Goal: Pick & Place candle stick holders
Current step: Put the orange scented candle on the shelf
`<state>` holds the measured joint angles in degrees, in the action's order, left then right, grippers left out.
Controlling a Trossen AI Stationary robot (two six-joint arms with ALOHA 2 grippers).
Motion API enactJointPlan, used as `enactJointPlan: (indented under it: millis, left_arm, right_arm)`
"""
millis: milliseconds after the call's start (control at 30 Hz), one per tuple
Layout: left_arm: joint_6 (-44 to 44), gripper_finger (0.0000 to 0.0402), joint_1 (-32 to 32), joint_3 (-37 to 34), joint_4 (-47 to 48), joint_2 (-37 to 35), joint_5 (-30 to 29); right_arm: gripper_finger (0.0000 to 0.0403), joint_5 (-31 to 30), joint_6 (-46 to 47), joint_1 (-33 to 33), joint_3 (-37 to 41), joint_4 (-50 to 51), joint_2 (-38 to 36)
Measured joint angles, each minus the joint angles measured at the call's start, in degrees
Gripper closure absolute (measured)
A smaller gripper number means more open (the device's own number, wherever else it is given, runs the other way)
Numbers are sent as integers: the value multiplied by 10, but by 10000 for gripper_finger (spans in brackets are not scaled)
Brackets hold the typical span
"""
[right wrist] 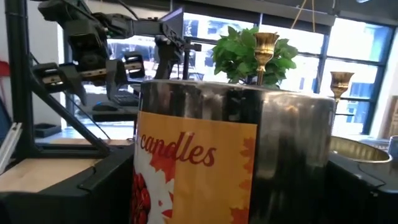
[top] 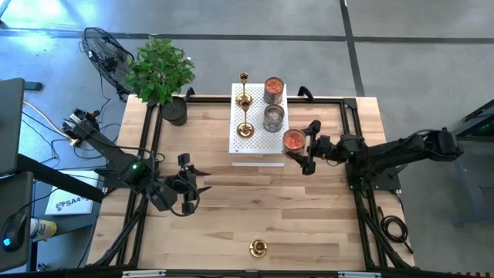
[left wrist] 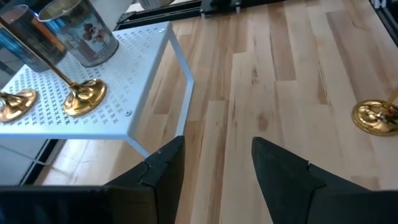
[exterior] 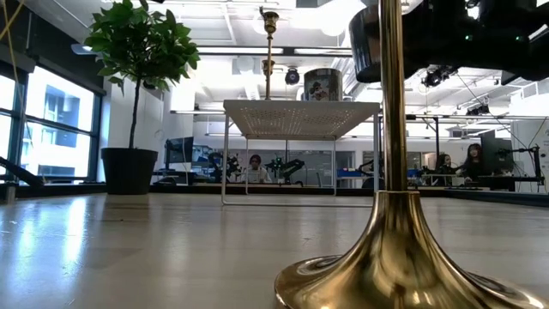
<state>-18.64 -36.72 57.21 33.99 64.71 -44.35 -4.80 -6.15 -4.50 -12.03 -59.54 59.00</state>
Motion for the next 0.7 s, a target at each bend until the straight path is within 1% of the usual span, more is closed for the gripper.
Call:
enactJointPlan:
  millis: [200, 367, 533, 700]
  left_arm:
    - [4, 220, 0, 0, 0, 0, -2]
    - [4, 220, 0, 0, 1, 0, -2]
    - [4, 220, 0, 0, 1, 0, -2]
    - [4, 220, 0, 0, 1, 0, -2]
  right_arm:
    - [47, 52, 35, -43, 0, -15, 14]
    - [47, 78, 47, -61, 0, -50, 47]
    - [47, 84, 48, -62, 0, -112, 97]
    - [47, 83, 48, -62, 0, -146, 139]
